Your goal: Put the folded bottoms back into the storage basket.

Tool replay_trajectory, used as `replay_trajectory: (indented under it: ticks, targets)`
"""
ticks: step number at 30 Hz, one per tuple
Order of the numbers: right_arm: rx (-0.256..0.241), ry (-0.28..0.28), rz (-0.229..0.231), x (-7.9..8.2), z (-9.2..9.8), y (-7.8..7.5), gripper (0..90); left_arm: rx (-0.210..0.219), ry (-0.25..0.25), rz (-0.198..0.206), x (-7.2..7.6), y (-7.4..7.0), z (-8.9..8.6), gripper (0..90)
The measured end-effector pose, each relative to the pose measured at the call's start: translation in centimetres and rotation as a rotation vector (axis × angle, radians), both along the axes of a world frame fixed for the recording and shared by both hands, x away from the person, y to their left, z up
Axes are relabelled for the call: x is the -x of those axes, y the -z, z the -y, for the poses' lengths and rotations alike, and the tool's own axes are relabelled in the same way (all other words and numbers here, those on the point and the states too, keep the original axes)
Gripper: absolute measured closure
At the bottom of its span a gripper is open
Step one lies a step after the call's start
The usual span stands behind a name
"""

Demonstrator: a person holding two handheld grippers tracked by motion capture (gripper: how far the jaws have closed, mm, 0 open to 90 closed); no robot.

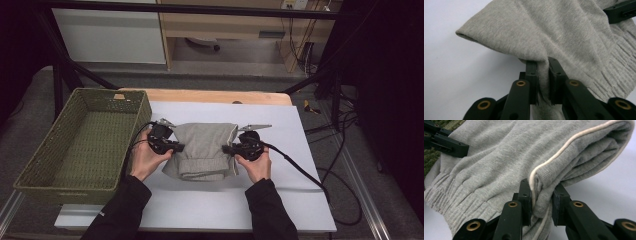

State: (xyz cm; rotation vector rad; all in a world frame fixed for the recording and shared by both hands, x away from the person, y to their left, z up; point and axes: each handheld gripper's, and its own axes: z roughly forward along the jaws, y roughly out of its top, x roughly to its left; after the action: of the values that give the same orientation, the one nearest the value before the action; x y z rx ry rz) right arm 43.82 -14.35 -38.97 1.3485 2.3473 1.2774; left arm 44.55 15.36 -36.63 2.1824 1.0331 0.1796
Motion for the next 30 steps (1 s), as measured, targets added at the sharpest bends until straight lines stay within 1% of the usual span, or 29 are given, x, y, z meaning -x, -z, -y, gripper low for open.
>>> replay_trajectory:
  ticks: [6,12,16,20,21,24,26,28,30]
  targets:
    - [-0.006,-0.006,0.006,0.4,-0.1,-0.4,73.9,-0.003,0.008,0.006,0.4,-0.6,-0.2,80.2]
    - [0.005,-0.016,0.023,0.7,-0.7,-1.0,73.9,-0.014,0.005,0.012,0.7,-1.1,-0.6,80.3]
    - [-0.009,-0.018,0.025,0.8,-0.8,-1.2,73.9,-0.009,0.008,0.014,0.9,-1.4,-0.7,80.3]
    - [-0.018,-0.02,0.027,1.0,-0.7,-1.4,73.9,-0.024,0.013,0.021,1.1,-1.7,-0.7,80.3]
    - [-0.021,-0.021,0.031,1.1,-0.7,-1.5,73.9,-0.017,0.015,0.017,1.1,-1.8,-0.7,80.3]
    - [-0.024,-0.02,0.034,1.3,-0.7,-1.6,73.9,-0.014,0.015,0.02,1.3,-2.0,-0.7,80.3]
    - [-0.021,-0.023,0.039,1.4,-0.7,-1.8,73.9,-0.017,0.015,0.022,1.4,-2.2,-0.8,80.3]
    - [-0.018,-0.027,0.047,1.5,-0.9,-2.1,73.9,-0.024,0.013,0.032,1.5,-2.5,-0.9,80.3]
    - [-0.021,-0.028,0.053,1.5,-1.0,-2.3,73.9,-0.02,0.013,0.03,1.6,-2.7,-1.0,80.3]
